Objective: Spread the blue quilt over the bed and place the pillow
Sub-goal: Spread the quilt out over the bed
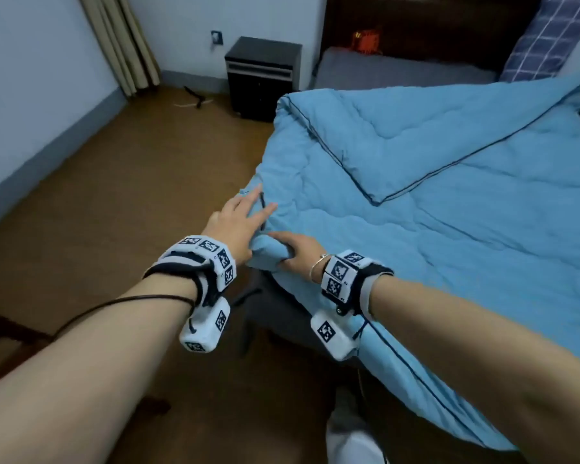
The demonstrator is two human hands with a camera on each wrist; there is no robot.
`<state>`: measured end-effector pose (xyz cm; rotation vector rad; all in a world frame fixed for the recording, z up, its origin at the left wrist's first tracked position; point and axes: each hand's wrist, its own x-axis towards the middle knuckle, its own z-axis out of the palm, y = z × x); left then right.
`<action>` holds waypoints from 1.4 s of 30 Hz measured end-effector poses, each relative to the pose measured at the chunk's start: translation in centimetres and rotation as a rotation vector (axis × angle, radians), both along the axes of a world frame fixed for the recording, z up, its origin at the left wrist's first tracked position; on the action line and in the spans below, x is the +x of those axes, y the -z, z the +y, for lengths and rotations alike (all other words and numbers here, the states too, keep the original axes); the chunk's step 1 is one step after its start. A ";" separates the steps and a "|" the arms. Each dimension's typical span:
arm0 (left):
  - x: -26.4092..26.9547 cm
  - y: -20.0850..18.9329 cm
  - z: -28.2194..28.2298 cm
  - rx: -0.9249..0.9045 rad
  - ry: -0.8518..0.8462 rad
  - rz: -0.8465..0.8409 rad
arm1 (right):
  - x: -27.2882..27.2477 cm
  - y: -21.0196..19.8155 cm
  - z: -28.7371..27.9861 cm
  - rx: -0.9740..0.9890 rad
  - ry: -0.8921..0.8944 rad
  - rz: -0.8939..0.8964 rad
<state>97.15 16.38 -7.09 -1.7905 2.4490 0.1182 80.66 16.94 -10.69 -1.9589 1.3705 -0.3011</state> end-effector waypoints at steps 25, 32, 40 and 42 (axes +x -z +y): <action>8.5 -3.0 -20.2 0.197 -0.233 0.163 | 3.6 -2.2 -20.4 0.122 0.502 -0.114; 9.7 -2.1 -30.4 0.199 -0.210 0.178 | 4.9 -1.2 -30.7 0.122 0.618 -0.153; 12.5 1.1 -46.5 0.278 0.011 0.231 | 7.4 0.4 -41.7 0.113 0.808 -0.146; 14.3 0.8 -50.9 0.275 0.088 0.233 | 8.8 0.5 -44.7 0.113 0.896 -0.172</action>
